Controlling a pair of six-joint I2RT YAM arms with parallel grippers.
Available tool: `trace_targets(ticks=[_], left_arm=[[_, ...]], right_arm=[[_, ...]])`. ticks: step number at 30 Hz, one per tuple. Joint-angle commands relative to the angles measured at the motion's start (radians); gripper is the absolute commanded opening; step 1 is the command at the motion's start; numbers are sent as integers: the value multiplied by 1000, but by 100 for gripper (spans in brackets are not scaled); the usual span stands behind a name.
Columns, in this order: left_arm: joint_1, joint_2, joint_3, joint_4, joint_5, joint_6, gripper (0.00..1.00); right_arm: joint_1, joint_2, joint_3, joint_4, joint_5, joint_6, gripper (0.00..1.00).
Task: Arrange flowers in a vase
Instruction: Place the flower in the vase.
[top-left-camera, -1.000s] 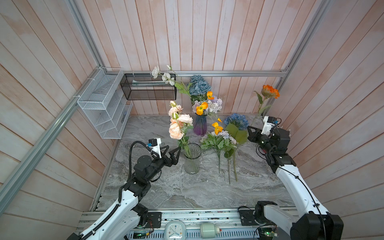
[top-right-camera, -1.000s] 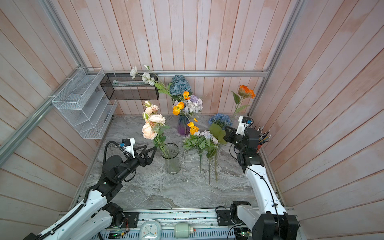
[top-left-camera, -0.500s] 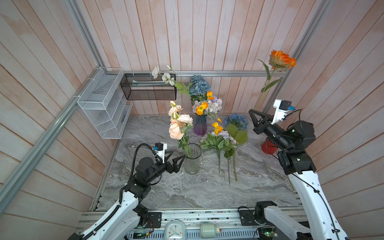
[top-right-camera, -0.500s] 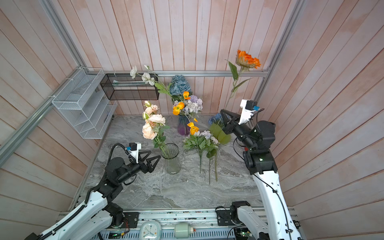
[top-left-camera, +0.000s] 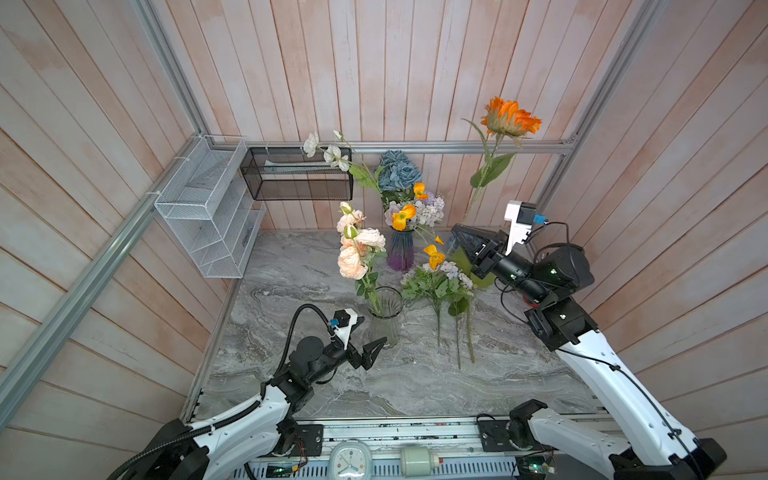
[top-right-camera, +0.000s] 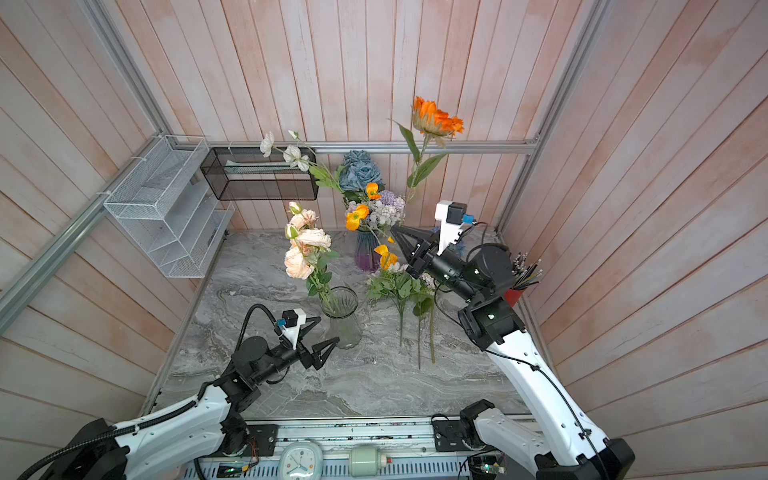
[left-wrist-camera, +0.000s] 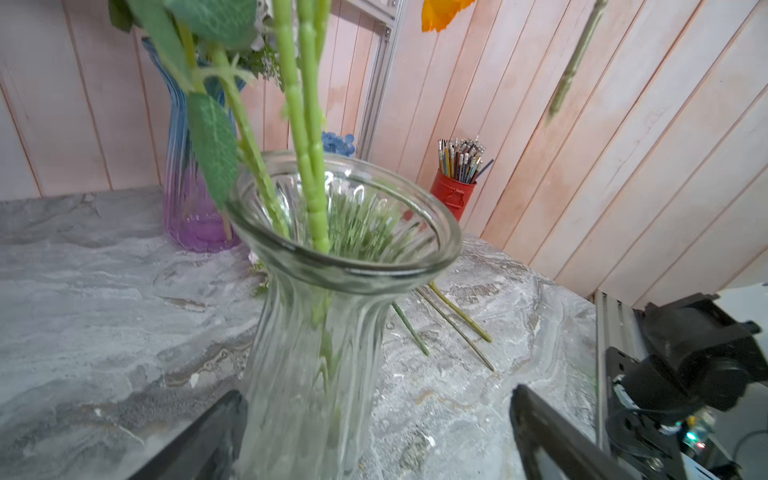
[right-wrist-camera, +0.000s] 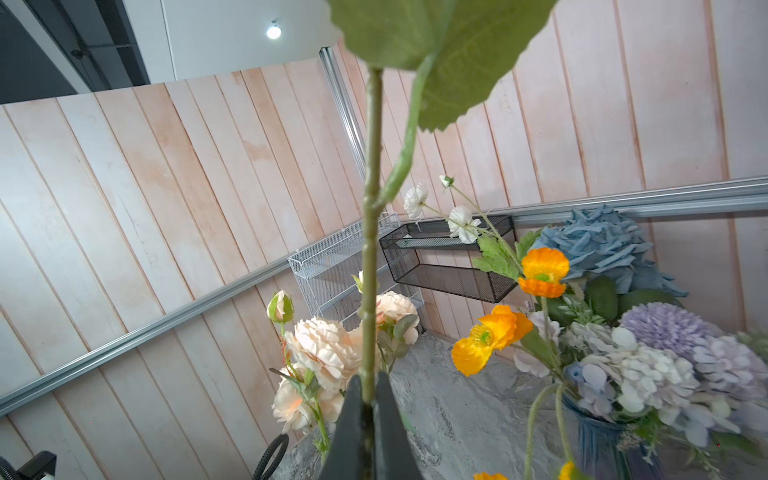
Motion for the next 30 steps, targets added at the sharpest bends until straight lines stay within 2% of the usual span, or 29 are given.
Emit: trace_targets(ticks=[1,7,15,24,30], left_arm=[[-11,75,-19,253,-80,47,100],[-19,218,6,427,-105,54,100],[-35,294,65,450,-87,69,97],[-39,393,109,502,-106,91,96],[-37,442,118,530,-119,97,90]], right_arm=[[34,39,-15,110,51,-19,0],[80,99,-43,150,67,-16,0],[178,151,-87,201,219,-147,0],[239,238,-103,182,282,-239,0],[257,271,-125,173,333,-269,0]])
